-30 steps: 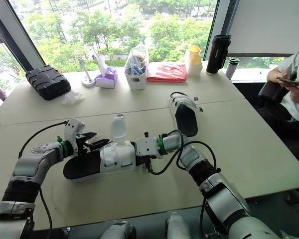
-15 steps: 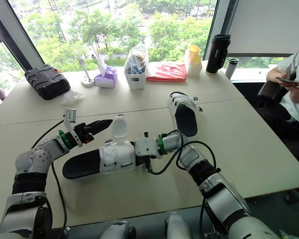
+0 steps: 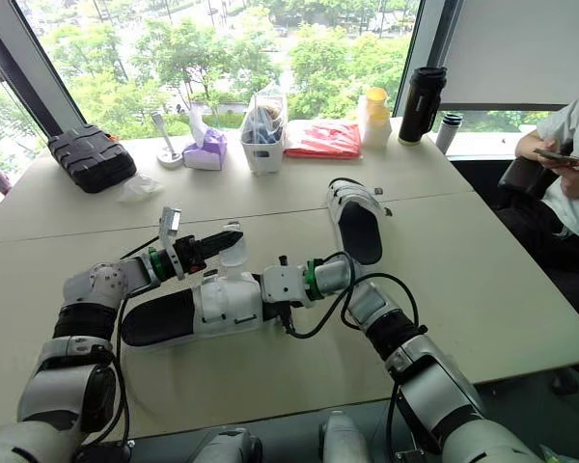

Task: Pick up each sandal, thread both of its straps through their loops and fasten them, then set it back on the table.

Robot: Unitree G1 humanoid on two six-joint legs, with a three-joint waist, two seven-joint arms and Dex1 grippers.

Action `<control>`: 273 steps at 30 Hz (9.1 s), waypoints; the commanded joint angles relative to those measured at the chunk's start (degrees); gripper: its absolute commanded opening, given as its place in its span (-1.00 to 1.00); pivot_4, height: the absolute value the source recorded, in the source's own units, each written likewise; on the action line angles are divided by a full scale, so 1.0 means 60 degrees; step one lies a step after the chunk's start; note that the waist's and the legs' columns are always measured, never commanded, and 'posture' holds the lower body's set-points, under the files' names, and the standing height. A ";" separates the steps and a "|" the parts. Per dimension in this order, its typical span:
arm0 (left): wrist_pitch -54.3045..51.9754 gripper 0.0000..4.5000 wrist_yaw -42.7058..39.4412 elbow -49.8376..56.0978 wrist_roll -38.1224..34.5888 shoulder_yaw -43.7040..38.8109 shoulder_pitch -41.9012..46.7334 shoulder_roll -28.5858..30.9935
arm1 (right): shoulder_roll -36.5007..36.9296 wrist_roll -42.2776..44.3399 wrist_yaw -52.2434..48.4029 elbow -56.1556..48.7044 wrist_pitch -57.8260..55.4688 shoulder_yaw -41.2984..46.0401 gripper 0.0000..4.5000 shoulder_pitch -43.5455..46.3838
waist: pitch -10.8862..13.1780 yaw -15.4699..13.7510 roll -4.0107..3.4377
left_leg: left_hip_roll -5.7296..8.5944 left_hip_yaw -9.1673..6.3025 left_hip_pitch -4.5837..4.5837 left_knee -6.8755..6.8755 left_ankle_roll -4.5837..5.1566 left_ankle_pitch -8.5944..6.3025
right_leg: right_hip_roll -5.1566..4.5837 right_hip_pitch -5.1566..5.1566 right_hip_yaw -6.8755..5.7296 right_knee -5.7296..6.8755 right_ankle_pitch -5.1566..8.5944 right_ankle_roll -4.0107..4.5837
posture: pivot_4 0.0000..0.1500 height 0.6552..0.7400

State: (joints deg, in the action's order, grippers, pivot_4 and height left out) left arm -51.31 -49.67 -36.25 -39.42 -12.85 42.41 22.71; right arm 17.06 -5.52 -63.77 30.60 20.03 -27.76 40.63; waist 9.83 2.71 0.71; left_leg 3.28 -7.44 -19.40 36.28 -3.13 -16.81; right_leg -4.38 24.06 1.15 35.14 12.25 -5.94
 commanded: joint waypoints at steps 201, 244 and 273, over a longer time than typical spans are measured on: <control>0.2029 -0.96 -0.0946 0.7386 -0.0015 0.2743 -0.5158 0.1063 | 0.0417 -0.0725 0.0052 0.0176 -0.0228 -0.0501 -1.00 -0.0325 | -0.0002 -0.0061 -0.0009 | -0.0005 -0.0007 0.0005 -0.0018 0.0005 0.0000 | -0.0013 -0.0017 0.0001 -0.0003 0.0049 0.0062 | 1.00 1.00; 0.0732 -0.96 -0.0328 0.7861 -0.1097 0.2054 -0.4910 0.0795 | 0.0401 -0.0748 0.0084 0.0158 -0.0214 -0.0534 -1.00 -0.0352 | -0.0011 -0.0080 -0.0014 | -0.0007 -0.0014 0.0007 -0.0014 0.0005 0.0000 | -0.0014 -0.0023 -0.0001 -0.0004 0.0054 0.0059 | 1.00 1.00; 0.0604 0.22 -0.0823 0.8007 -0.0889 0.2672 -0.5166 0.1364 | 0.0354 -0.0771 0.0137 0.0201 -0.0230 -0.0549 -1.00 -0.0330 | -0.0010 -0.0057 -0.0013 | -0.0007 -0.0018 0.0007 -0.0018 0.0005 0.0000 | -0.0012 -0.0023 -0.0004 -0.0004 0.0054 0.0060 | 1.00 1.00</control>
State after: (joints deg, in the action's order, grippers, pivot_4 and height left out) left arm -47.69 -53.73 11.43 -46.01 1.01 12.75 30.54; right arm 18.63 -6.55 -62.45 28.75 20.59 -28.96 40.16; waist 9.77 2.37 0.63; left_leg 3.24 -7.54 -19.36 36.17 -3.10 -16.81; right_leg -4.45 23.92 1.13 35.11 12.58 -5.58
